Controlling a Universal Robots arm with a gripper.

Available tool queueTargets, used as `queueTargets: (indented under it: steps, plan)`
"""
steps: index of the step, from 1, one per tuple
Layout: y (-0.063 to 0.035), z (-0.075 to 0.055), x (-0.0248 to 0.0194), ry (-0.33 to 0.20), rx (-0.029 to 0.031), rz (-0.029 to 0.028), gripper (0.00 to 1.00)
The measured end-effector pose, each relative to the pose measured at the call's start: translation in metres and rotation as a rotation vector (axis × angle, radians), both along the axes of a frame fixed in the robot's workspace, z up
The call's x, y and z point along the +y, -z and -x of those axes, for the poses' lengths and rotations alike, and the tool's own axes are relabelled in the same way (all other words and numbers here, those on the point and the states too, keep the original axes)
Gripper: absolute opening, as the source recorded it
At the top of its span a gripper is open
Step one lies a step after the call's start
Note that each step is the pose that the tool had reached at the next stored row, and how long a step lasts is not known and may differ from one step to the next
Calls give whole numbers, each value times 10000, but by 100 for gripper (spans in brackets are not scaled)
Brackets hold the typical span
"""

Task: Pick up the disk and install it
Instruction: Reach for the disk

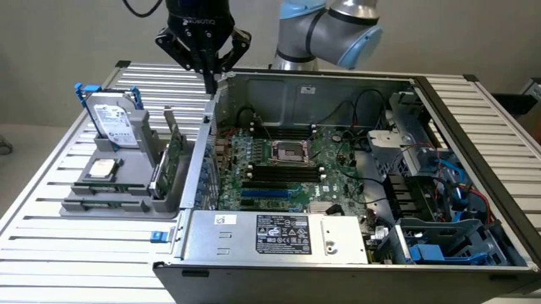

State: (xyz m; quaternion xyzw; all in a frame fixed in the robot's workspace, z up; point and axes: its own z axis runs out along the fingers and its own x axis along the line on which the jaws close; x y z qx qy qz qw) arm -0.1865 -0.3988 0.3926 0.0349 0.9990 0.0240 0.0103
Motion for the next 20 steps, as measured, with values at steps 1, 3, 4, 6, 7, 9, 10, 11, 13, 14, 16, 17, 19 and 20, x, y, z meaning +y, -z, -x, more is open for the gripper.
queueTargets:
  steps: [1, 3, 4, 6, 7, 9, 10, 11, 13, 14, 16, 17, 19, 20]
  plan:
    - [0, 36, 0, 0, 0, 0, 11]
    - [0, 110, 0, -1, 0, 0, 11]
    - [0, 150, 0, -1, -1, -1, 11]
    - [0, 230, 0, -1, 0, 0, 11]
    - [0, 269, 0, -2, -1, 0, 11]
    - [0, 348, 0, -1, 0, 0, 11]
    - [0, 386, 0, 0, -1, 0, 11]
    - [0, 423, 0, -1, -1, 0, 11]
    - [0, 494, 0, -2, -1, 0, 11]
    - [0, 529, 0, -2, 0, 0, 11]
    - [0, 604, 0, -1, 0, 0, 11]
    - [0, 641, 0, -2, 0, 0, 11]
    - [0, 711, 0, -3, -1, 0, 11]
    - [0, 746, 0, -3, 0, 0, 11]
